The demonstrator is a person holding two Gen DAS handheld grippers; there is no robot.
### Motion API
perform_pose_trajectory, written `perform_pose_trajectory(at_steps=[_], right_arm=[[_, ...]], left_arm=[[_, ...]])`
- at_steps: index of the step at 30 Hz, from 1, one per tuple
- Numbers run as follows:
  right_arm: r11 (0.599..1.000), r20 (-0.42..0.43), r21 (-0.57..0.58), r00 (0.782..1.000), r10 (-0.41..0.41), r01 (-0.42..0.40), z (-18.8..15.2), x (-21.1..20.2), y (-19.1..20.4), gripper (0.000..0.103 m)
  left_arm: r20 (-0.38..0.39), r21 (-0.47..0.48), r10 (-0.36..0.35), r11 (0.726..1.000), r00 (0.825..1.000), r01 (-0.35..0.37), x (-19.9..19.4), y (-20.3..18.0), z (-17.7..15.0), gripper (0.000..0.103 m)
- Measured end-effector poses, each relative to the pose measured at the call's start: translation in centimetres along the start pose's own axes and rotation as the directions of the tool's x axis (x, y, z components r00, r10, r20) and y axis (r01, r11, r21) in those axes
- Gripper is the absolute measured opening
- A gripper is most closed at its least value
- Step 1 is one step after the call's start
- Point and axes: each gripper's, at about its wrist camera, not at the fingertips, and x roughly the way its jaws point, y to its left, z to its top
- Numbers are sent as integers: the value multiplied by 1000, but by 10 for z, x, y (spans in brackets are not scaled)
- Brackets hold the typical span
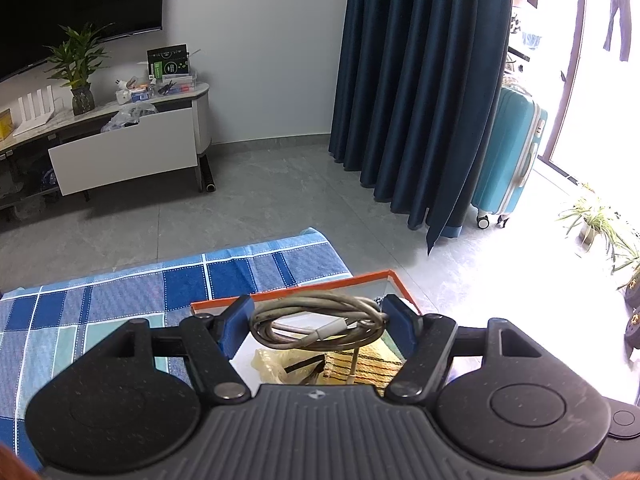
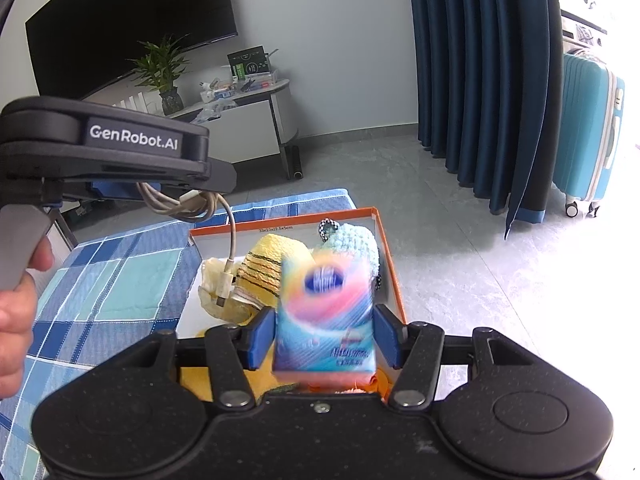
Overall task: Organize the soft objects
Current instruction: 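Lower and release the tissue pack and cable into the box with both tools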
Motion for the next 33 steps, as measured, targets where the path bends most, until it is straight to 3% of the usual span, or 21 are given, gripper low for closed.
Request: perform_pose_trajectory(at_steps=[9, 21, 24, 27, 29, 33], right_arm=[[1000, 23, 15, 1000, 7, -7, -6, -9, -6, 72], [999, 50, 25, 998, 30, -31, -11, -16, -9, 72], [999, 49, 20, 998, 35, -36, -14, -17, -10, 72], [999, 46, 19, 998, 42, -43, -16, -18, -10, 72], [999, 47, 16, 998, 43, -44, -17, -20, -8, 72], [999, 50, 12, 998, 37, -37, -19, -25, -8, 72]], left_arm=[[-7, 7, -12, 1000, 1000, 12, 8, -1, 5, 71], [92, 1, -14, 1000, 996, 14, 26, -12, 16, 72], [51, 10, -4, 1000, 999, 3, 40, -14, 7, 72], [-43, 21, -15, 1000, 999, 16, 54, -13, -7, 80], [-77, -4, -32, 999, 997, 32, 54, -7, -12, 92], [-71, -45, -40, 998, 997, 37, 36, 2, -14, 100]])
